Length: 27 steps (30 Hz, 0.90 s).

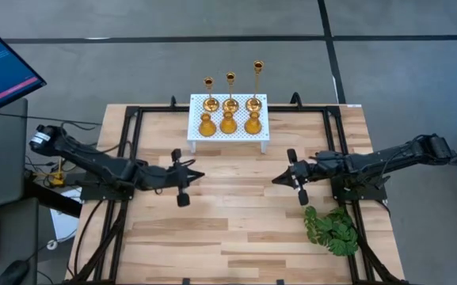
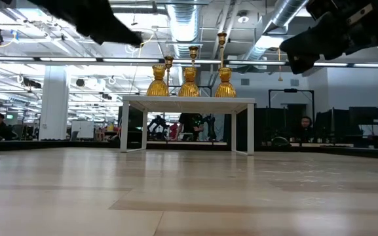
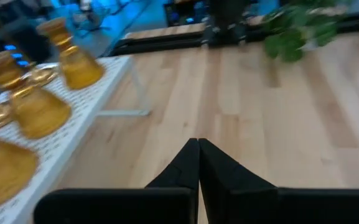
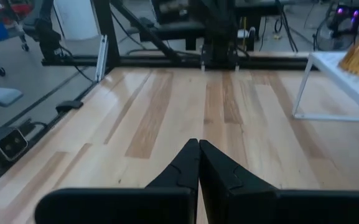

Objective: Pick & Place candle stick holders
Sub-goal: Adjust the orange candle holders to properly align them

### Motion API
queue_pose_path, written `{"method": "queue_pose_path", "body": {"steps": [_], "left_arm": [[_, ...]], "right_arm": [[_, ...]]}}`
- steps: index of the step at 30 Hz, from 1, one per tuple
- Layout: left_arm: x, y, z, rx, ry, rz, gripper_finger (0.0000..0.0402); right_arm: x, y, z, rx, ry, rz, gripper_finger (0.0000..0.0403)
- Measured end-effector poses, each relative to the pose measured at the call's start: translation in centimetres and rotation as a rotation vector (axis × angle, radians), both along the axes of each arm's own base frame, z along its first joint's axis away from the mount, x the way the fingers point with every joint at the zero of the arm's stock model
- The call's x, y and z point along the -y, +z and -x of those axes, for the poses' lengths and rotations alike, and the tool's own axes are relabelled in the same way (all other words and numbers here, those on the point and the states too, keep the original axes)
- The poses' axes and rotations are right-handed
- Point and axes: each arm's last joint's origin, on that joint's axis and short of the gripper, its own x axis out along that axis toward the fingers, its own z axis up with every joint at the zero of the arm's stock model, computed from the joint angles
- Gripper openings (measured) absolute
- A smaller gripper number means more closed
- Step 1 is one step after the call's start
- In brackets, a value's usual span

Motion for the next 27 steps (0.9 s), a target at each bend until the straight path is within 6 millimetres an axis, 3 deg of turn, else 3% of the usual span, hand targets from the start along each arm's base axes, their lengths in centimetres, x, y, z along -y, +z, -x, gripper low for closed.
{"method": "queue_pose_path", "body": {"steps": [8,15,27], "left_arm": [[-1.2,-2.1,0.2,-0.019,0.214,-0.055,0.0005],[-2.0,-2.3,0.1,-0.038,0.244,-0.121,0.0005],[-1.5,-2.9,-1.6,0.005,0.226,-0.059,0.0004]], "right_arm": [[0.1,0.1,0.0,0.02,-0.021,0.052,0.0],[0.8,0.8,-0.2,0.09,-0.245,0.132,0.0],[1.4,1.4,-0.3,0.153,-0.228,0.158,0.0]]}}
